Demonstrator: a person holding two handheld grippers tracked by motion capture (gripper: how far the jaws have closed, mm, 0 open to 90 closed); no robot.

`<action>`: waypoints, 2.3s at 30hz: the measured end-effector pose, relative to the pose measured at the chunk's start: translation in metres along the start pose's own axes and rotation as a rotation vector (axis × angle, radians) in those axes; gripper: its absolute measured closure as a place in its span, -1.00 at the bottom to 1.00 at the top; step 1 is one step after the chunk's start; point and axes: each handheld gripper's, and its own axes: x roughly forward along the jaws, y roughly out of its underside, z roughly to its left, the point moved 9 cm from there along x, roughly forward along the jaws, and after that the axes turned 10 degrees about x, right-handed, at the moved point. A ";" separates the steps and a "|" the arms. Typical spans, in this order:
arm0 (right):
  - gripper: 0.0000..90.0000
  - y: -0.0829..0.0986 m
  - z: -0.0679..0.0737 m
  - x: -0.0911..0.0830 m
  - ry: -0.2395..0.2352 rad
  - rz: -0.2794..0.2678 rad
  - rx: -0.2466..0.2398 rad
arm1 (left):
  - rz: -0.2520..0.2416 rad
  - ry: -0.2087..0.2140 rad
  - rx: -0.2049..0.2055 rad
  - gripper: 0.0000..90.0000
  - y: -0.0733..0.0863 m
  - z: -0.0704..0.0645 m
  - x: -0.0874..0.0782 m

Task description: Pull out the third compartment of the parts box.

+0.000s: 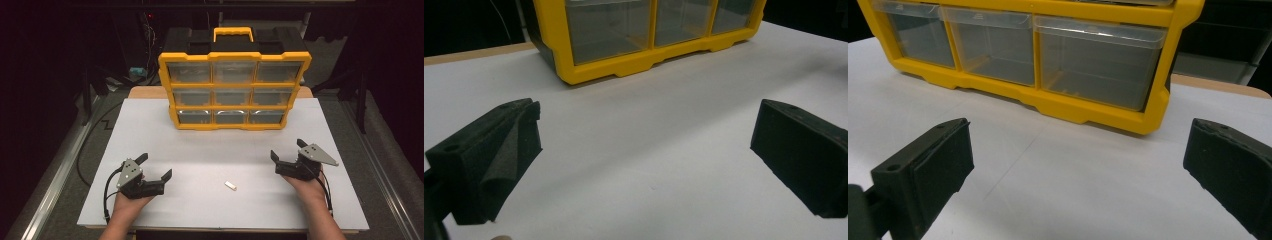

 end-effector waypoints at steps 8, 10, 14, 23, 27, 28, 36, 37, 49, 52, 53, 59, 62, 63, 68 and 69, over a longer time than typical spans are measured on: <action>-0.99 -0.007 0.001 0.026 0.009 0.015 -0.028 | -0.001 0.007 0.005 -0.97 0.000 -0.001 0.000; -0.99 -0.008 -0.002 0.029 0.014 0.021 -0.023 | 0.001 0.009 0.006 -0.97 0.000 -0.001 0.000; -0.99 -0.010 -0.003 0.026 0.023 0.012 -0.027 | 0.002 0.009 0.009 -0.97 0.001 -0.002 0.000; -0.99 -0.002 -0.010 0.015 0.049 0.048 -0.059 | -0.010 0.014 0.006 -0.97 -0.001 -0.002 0.000; -0.99 0.000 -0.014 0.009 0.055 0.055 -0.068 | -0.007 0.018 0.000 -0.97 -0.001 -0.002 0.000; -0.99 0.001 -0.015 0.008 0.055 0.059 -0.069 | -0.007 0.018 0.000 -0.97 -0.001 -0.002 0.000; -0.99 0.007 -0.022 0.003 0.062 0.084 -0.067 | -0.017 0.015 -0.005 -0.99 -0.002 -0.001 0.000; -0.99 0.007 -0.021 0.003 0.059 0.085 -0.075 | -0.017 0.009 -0.011 -0.99 -0.002 0.000 0.000; -0.99 0.011 -0.010 0.005 0.039 0.120 -0.204 | -0.013 0.011 -0.018 -0.99 -0.002 0.000 0.000; -0.99 0.012 -0.007 0.005 0.040 0.129 -0.232 | -0.009 0.010 -0.020 -0.99 -0.001 0.001 0.000; -0.99 0.012 -0.007 0.005 0.040 0.129 -0.232 | -0.009 0.010 -0.020 -1.00 -0.001 0.001 0.000; -0.99 0.013 -0.002 0.005 0.054 0.141 -0.331 | -0.011 0.010 -0.018 -0.99 -0.002 0.000 0.000; -0.99 0.014 0.001 0.005 0.054 0.146 -0.354 | -0.011 0.011 -0.018 -0.99 -0.002 0.001 -0.001; -0.99 0.015 0.002 0.005 0.056 0.150 -0.358 | -0.010 0.010 -0.018 -0.99 -0.001 0.001 -0.001; -0.99 0.015 0.005 0.004 0.067 0.158 -0.424 | -0.010 0.007 -0.020 -0.99 -0.002 0.001 -0.001; -0.99 0.015 0.005 0.004 0.071 0.161 -0.439 | -0.009 0.008 -0.019 -0.99 -0.001 0.001 -0.001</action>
